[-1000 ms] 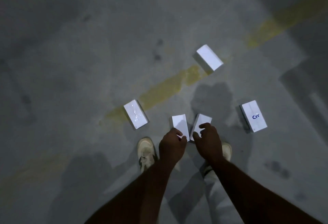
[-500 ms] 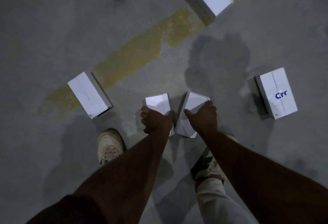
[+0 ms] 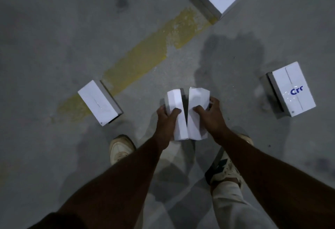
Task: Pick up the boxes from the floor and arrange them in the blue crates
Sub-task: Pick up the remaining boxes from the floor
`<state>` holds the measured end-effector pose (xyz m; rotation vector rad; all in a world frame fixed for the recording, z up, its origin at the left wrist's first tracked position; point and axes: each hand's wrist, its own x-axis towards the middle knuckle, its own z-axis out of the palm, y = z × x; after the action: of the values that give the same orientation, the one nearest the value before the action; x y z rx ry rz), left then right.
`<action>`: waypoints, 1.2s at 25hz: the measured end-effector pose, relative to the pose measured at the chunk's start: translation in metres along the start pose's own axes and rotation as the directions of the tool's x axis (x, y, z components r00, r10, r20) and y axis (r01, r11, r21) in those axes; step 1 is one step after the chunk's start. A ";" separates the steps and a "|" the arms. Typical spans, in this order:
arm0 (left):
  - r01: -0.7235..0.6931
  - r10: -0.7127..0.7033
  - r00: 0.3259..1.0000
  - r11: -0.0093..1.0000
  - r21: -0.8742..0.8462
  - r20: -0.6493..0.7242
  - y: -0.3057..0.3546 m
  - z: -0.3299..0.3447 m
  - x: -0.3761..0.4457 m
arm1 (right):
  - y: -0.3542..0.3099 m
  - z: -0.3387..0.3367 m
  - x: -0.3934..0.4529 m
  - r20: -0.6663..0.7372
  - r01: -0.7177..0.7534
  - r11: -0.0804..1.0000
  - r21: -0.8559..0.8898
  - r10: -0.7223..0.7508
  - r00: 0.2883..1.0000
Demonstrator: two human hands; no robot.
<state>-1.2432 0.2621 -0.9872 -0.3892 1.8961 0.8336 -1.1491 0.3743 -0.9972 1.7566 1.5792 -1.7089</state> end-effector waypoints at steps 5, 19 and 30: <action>0.021 0.022 0.951 0.990 -0.138 0.307 0.058 0.022 -0.032 | -0.037 -0.034 -0.014 0.115 -0.039 0.945 0.323 0.002 0.993; -0.166 0.030 0.896 0.948 0.271 0.443 0.088 0.100 -0.095 | -0.011 -0.125 -0.057 0.039 -0.030 0.820 0.572 0.009 0.999; -0.133 0.114 0.982 0.983 0.124 0.147 0.064 0.054 -0.072 | -0.033 -0.087 -0.031 -0.075 0.078 0.991 0.108 -0.070 0.995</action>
<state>-1.2121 0.3389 -0.9139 -0.1280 1.8466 0.7888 -1.1168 0.4376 -0.9301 1.8522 1.6272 -1.8208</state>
